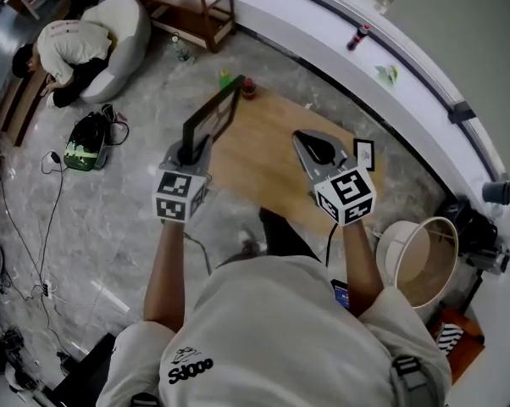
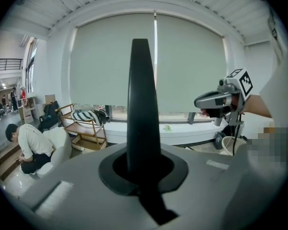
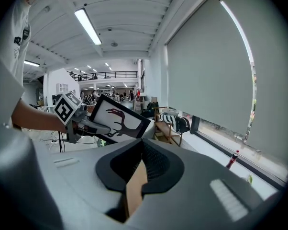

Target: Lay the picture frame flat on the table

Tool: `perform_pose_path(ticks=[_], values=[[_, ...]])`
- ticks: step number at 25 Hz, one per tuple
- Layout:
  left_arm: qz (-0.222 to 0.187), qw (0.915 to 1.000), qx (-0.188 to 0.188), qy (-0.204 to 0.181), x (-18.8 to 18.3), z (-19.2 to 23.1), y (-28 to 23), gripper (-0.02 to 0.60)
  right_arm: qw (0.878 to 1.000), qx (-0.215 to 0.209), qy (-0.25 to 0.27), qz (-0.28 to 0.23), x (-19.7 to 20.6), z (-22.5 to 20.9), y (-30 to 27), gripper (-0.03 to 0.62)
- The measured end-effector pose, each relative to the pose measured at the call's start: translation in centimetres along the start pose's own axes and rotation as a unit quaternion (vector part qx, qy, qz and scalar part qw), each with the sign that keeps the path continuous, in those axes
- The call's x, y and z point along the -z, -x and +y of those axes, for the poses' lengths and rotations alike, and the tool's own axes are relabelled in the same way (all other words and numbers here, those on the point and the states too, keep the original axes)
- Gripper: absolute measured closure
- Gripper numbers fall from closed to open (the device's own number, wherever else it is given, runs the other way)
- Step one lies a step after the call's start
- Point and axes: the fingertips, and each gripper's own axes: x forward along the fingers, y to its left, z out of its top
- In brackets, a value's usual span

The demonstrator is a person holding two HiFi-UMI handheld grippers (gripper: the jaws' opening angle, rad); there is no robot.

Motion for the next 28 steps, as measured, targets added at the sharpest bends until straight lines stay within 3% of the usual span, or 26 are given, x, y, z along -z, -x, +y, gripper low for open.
perform_pose_path(ticks=[6, 18, 23, 28], values=[[0.029, 0.9989, 0.033, 0.015, 1.7, -0.4, -6.3, 0.561, 0.999, 0.0, -0.041, 0.02, 3.0, -4.4, -2.7, 0.572], [0.11, 0.9897, 0.083, 0.039, 8.7, -1.2, -15.6, 0.561, 0.993, -0.011, -0.101, 0.068, 10.7, -8.8, -7.1, 0.59], [0.145, 0.9809, 0.129, 0.021, 13.3, -2.6, -19.0, 0.561, 0.99, -0.01, -0.113, 0.089, 13.8, -9.7, -8.4, 0.589], [0.176, 0.9681, 0.171, 0.052, 17.9, -4.1, -21.9, 0.561, 0.984, 0.012, -0.123, 0.125, 17.8, -11.3, -9.3, 0.591]])
